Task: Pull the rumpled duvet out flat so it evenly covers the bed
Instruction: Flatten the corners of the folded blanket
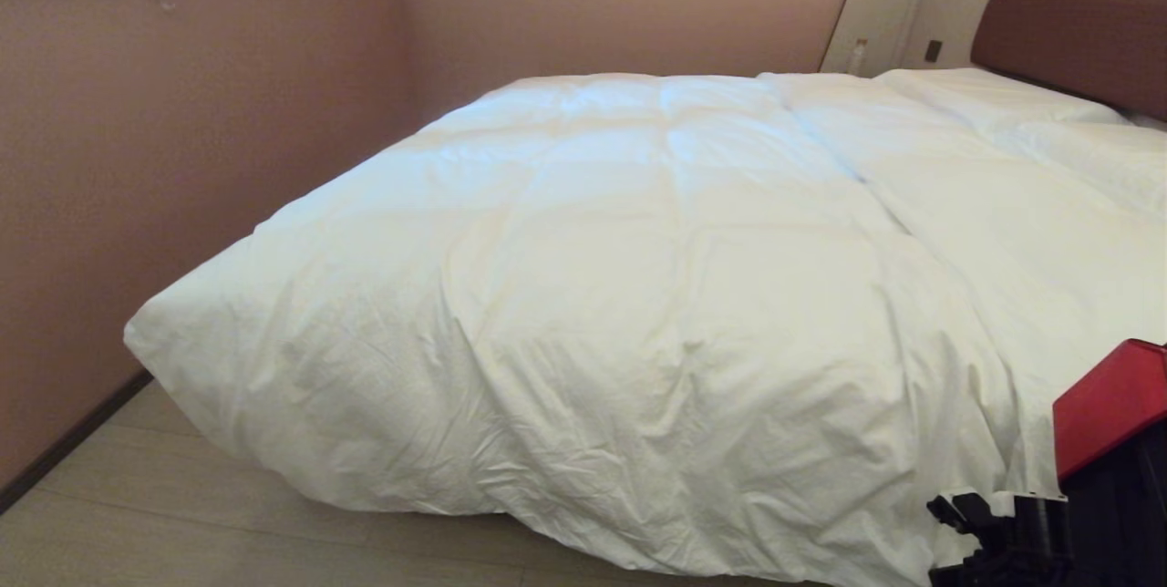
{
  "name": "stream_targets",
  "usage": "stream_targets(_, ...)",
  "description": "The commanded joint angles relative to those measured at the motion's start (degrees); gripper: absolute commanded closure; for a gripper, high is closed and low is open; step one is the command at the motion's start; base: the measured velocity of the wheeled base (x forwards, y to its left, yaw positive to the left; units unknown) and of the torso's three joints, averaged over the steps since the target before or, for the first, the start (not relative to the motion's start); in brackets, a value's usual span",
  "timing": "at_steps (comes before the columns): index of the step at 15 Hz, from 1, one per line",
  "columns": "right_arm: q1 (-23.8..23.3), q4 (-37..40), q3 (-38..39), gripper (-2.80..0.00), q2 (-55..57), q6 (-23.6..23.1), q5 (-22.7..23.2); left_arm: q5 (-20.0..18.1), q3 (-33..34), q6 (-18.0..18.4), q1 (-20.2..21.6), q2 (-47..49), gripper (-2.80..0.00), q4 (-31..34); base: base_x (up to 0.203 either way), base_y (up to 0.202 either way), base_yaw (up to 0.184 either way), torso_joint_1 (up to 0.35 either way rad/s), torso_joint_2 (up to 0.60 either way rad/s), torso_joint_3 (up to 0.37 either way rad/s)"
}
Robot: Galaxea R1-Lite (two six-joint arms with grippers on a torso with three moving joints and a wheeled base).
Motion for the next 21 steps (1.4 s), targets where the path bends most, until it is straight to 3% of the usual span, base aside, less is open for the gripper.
stream_targets(1,0.16,-0.54,1.36,0.00,0.60,-1.04,-1.54,0.02,0.00,0.00,0.00,0.00,0.00,0.01,0.000,0.000,0.000,0.000,0.00,0.000)
stream_targets(4,0.17,-0.63,1.99,0.00,0.87,-1.16,-2.35,0.02,0.00,0.00,0.00,0.00,0.00,0.01,0.000,0.000,0.000,0.000,0.00,0.000)
stream_targets(7,0.09,-0.93,2.07,0.00,-1.49,3.85,-1.88,0.02,0.00,0.00,0.00,0.00,0.00,0.01,0.000,0.000,0.000,0.000,0.00,0.000)
stream_targets(10,0.04,-0.87,5.23,0.00,-10.30,7.18,-1.84,0.02,0.00,0.00,0.05,0.00,0.00,0.01,0.000,0.000,0.000,0.000,0.00,0.000)
stream_targets(14,-0.07,-0.68,7.18,0.00,-31.83,10.29,-3.84,0.02,0.00,0.00,0.00,0.00,0.00,0.01,0.000,0.000,0.000,0.000,0.00,0.000)
stream_targets(17,-0.09,1.09,2.26,0.00,-47.08,12.58,-12.18,0.02,0.00,0.00,0.00,0.00,0.00,0.01,0.000,0.000,0.000,0.000,0.00,0.000)
stream_targets(21,0.54,11.89,-11.22,0.00,-59.71,13.84,-32.61,0.02,0.00,0.25,0.09,0.00,0.00,0.01,0.000,0.000,0.000,0.000,0.00,0.000)
